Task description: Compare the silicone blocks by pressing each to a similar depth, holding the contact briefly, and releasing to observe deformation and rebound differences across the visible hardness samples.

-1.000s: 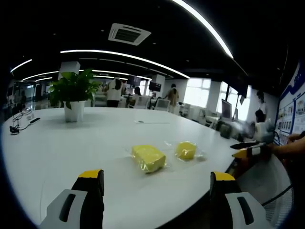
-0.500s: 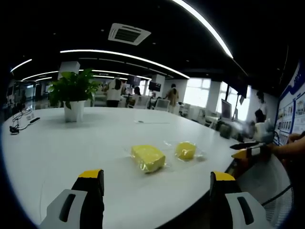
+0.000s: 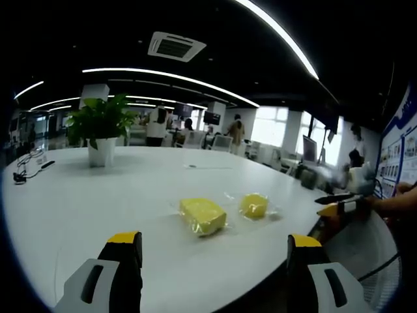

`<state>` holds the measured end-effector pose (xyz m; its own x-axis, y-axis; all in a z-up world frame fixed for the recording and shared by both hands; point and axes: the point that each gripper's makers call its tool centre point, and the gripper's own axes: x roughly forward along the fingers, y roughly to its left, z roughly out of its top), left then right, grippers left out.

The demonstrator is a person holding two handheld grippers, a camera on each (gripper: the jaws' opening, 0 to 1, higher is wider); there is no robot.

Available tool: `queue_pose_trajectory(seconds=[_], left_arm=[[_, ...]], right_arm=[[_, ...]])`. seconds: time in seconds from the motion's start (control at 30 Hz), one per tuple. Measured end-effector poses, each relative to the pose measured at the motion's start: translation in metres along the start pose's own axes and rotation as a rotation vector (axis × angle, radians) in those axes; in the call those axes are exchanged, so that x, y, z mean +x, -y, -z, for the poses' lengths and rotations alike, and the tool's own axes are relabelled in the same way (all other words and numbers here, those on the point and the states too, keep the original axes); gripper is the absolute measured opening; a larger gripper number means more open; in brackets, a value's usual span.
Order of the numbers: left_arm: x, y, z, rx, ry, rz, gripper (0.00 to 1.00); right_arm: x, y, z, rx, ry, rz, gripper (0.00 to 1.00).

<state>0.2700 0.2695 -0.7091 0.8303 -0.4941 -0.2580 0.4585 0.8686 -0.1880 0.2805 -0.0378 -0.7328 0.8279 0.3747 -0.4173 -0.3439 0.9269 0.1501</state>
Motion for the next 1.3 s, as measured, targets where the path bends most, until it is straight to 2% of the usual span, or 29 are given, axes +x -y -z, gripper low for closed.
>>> queue_pose_trajectory(seconds=[0.73, 0.87, 0.97, 1.13, 1.3], left_arm=[[-0.001, 0.002, -0.004, -0.018, 0.003, -0.008, 0.91], [-0.001, 0.012, -0.006, -0.038, -0.008, 0.03, 0.93], [0.0, 0.016, -0.005, -0.019, -0.031, 0.044, 0.93], [0.0, 0.021, 0.002, -0.004, -0.093, 0.061, 0.86], [-0.001, 0.021, 0.001, 0.024, -0.108, 0.06, 0.86]], right_arm=[[0.0, -0.002, -0.003, 0.009, 0.016, -0.015, 0.96], [0.0, -0.002, -0.004, 0.007, 0.023, -0.018, 0.96], [0.0, -0.003, -0.004, 0.008, 0.025, -0.021, 0.96], [0.0, -0.003, -0.005, 0.008, 0.029, -0.023, 0.96], [0.0, -0.004, -0.005, 0.007, 0.03, -0.026, 0.96]])
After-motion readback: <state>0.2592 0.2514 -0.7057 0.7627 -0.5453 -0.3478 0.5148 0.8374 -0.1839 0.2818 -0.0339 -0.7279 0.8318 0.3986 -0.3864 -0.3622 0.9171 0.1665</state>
